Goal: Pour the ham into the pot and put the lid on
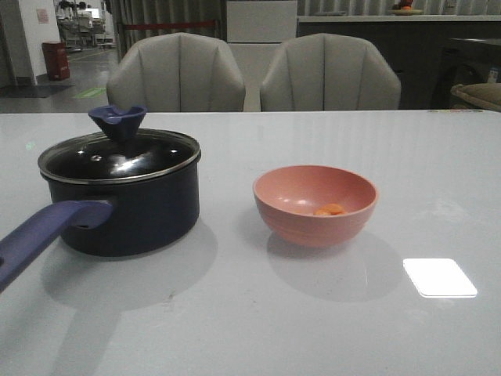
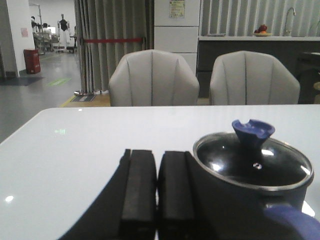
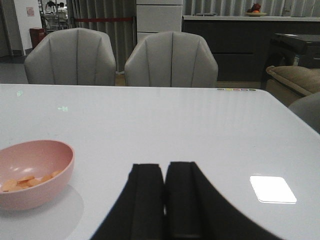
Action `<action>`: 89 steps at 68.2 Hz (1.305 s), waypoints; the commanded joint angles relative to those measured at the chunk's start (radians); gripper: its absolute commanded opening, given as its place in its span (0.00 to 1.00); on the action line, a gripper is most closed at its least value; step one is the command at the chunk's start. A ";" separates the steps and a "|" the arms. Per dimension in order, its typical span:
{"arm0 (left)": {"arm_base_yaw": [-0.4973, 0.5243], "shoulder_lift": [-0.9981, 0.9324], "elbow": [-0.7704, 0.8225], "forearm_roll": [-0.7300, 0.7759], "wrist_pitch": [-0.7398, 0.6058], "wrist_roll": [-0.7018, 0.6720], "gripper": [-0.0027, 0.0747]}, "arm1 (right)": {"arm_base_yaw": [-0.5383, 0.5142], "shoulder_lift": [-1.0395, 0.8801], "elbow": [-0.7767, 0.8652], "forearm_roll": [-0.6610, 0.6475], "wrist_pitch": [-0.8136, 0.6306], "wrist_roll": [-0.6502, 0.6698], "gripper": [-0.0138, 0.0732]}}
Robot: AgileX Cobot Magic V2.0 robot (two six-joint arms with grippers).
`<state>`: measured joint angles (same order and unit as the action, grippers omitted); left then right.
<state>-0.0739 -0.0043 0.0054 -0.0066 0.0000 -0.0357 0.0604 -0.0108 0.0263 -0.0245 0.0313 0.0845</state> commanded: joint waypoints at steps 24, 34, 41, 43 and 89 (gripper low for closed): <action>0.001 0.080 -0.249 -0.048 0.016 -0.008 0.18 | -0.006 -0.019 -0.005 -0.016 -0.088 -0.007 0.32; 0.001 0.200 -0.367 -0.048 0.219 -0.008 0.18 | -0.006 -0.019 -0.005 -0.016 -0.088 -0.007 0.32; 0.001 0.251 -0.391 -0.052 0.265 -0.008 0.18 | -0.006 -0.019 -0.005 -0.016 -0.088 -0.007 0.32; 0.001 0.263 -0.389 -0.052 0.260 -0.008 0.18 | -0.006 -0.019 -0.005 -0.016 -0.088 -0.007 0.32; -0.001 0.386 -0.435 -0.042 0.339 -0.008 0.93 | -0.006 -0.019 -0.005 -0.016 -0.088 -0.007 0.32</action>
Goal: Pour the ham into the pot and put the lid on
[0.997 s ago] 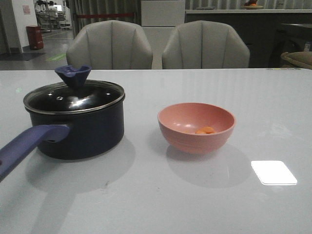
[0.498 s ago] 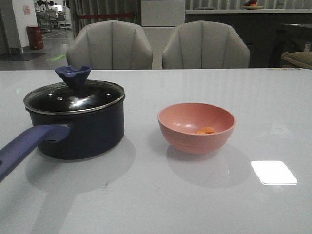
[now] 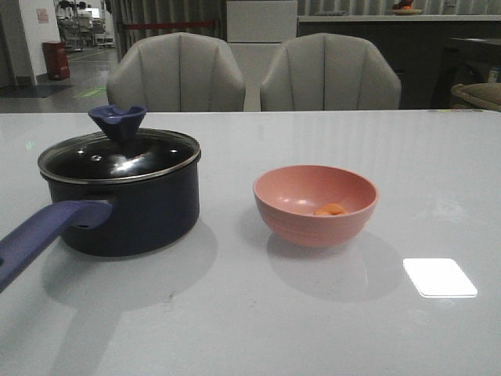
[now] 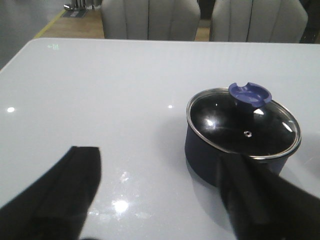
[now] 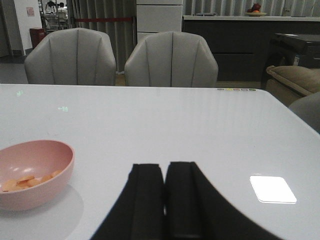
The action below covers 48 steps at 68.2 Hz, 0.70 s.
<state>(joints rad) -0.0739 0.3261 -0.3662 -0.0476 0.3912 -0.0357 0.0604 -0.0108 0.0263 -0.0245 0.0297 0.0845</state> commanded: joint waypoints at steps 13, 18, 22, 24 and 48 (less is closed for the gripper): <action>-0.041 0.254 -0.209 -0.005 0.023 -0.008 0.93 | -0.006 -0.019 -0.005 -0.016 -0.086 -0.007 0.32; -0.064 0.357 -0.279 -0.005 0.063 -0.008 0.93 | -0.006 -0.019 -0.005 -0.016 -0.086 -0.007 0.32; -0.085 0.432 -0.344 -0.006 0.090 -0.008 0.93 | -0.006 -0.019 -0.005 -0.016 -0.086 -0.007 0.32; -0.094 0.481 -0.374 -0.006 0.106 -0.008 0.93 | -0.006 -0.019 -0.005 -0.016 -0.086 -0.007 0.32; -0.242 0.958 -0.768 -0.006 0.242 -0.008 0.93 | -0.006 -0.019 -0.005 -0.016 -0.086 -0.007 0.32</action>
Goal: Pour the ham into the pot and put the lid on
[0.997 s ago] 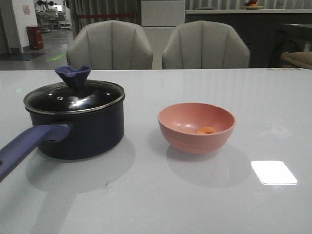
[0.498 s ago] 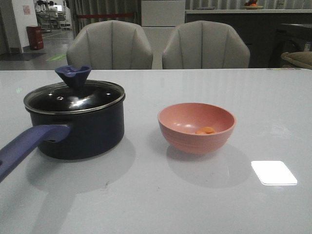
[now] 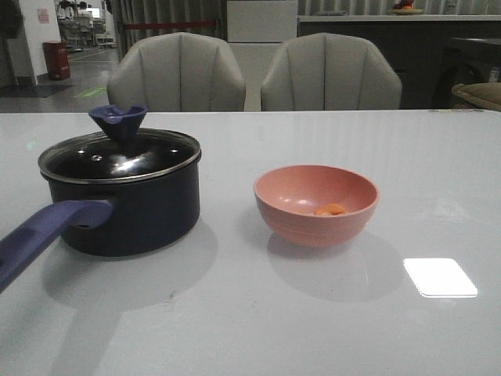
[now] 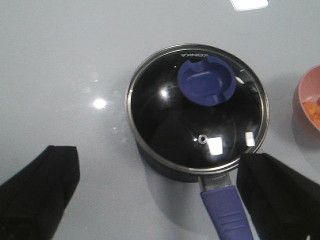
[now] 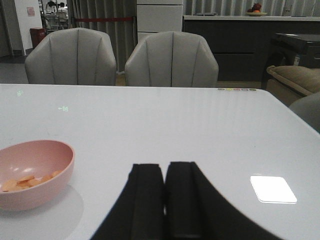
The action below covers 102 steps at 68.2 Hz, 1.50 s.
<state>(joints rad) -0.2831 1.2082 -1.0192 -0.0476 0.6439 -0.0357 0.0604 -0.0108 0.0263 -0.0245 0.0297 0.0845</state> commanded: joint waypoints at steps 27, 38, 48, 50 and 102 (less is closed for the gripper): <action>-0.091 0.433 -0.457 0.029 0.166 -0.088 0.93 | -0.006 -0.019 -0.005 -0.016 -0.086 -0.007 0.32; -0.091 0.519 -0.541 0.048 0.209 -0.114 0.93 | -0.006 -0.019 -0.005 -0.016 -0.086 -0.007 0.32; -0.091 0.583 -0.596 0.048 0.263 -0.116 0.93 | -0.006 -0.019 -0.005 -0.016 -0.086 -0.007 0.32; -0.091 0.596 -0.610 0.048 0.279 -0.118 0.93 | -0.006 -0.019 -0.005 -0.016 -0.086 -0.007 0.32; -0.062 0.558 -0.711 0.076 0.372 -0.138 0.32 | -0.006 -0.019 -0.005 -0.016 -0.086 -0.007 0.32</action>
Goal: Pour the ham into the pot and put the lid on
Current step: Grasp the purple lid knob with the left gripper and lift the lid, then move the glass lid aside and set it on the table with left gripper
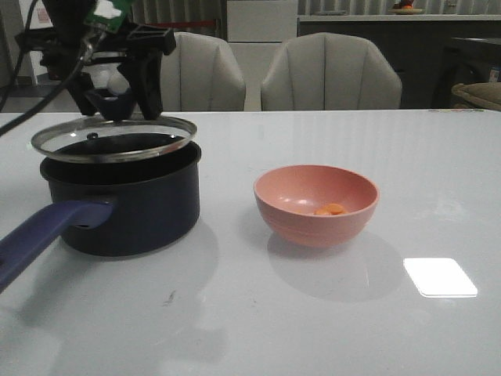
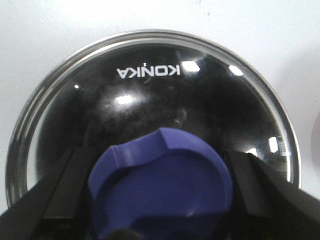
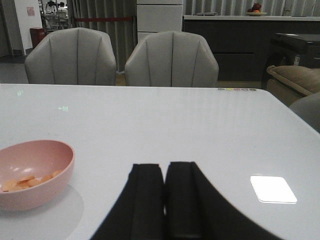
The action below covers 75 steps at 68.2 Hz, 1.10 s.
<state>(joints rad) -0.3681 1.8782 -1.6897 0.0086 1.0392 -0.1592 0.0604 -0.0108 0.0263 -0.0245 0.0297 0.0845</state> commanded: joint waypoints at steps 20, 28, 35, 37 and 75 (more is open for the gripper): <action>0.274 -0.283 0.104 0.030 -0.033 0.056 0.32 | -0.006 -0.019 -0.005 -0.016 -0.086 -0.007 0.32; 0.411 -0.339 0.242 0.017 -0.090 0.084 0.32 | -0.006 -0.019 -0.005 -0.016 -0.086 -0.007 0.32; 0.505 -0.354 0.371 -0.045 -0.171 0.128 0.32 | -0.006 -0.019 -0.005 -0.016 -0.086 -0.007 0.32; 0.524 -0.355 0.405 -0.063 -0.202 0.132 0.32 | -0.006 -0.019 -0.005 -0.016 -0.086 -0.007 0.32; 0.551 -0.340 0.733 -0.101 -0.587 0.147 0.33 | -0.006 -0.019 -0.005 -0.016 -0.086 -0.007 0.32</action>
<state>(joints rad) 0.1869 1.5787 -0.9326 -0.0843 0.5275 -0.0155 0.0604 -0.0108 0.0263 -0.0245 0.0297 0.0845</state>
